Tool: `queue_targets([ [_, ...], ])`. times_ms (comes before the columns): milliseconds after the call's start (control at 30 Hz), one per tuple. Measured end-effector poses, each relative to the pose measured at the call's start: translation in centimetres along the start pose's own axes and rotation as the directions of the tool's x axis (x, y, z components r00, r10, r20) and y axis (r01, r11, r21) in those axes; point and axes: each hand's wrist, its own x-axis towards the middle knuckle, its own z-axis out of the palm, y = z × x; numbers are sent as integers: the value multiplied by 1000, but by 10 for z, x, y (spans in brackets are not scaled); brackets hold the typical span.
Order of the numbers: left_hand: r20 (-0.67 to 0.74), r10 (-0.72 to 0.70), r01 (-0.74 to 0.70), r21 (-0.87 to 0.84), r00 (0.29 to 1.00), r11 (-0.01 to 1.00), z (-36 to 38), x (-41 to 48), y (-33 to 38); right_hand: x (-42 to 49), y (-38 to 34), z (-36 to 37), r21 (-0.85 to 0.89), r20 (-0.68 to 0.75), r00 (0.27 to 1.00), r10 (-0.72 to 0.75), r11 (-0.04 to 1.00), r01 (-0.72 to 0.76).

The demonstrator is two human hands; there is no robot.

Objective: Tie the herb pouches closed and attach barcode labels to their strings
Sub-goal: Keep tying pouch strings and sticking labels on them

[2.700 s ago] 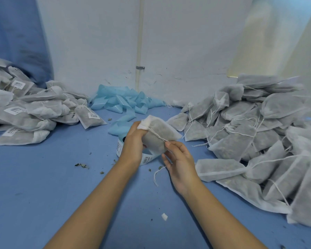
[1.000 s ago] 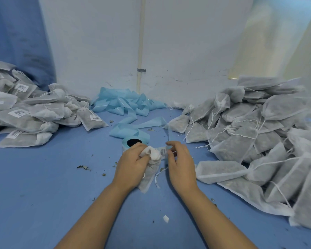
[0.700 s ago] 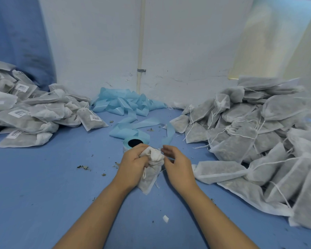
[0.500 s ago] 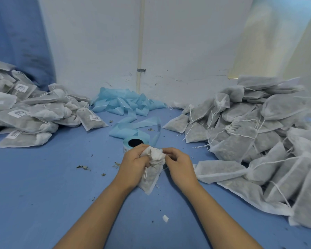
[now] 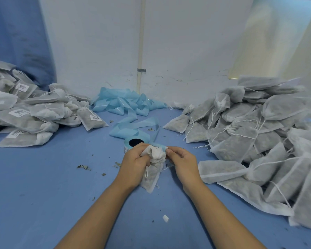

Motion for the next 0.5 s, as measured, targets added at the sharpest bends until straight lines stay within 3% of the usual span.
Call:
queue_targets([
  [100,-24,-13,13,-7,1000,1000,0,0,-1,0,1,0,16,-80,997,-10,1000,11],
  [267,-90,-89,91,16,992,996,1,2,-2,-2,-1,-1,2,-395,911,-122,991,133],
  [400,-157,-116,121,23,981,992,5,8,3,-10,-6,3,-69,-393,891,-228,973,218],
  [500,-222,-222,194,-139,949,971,11,14,11,-17,-9,10,-138,-320,884,-340,940,312],
])
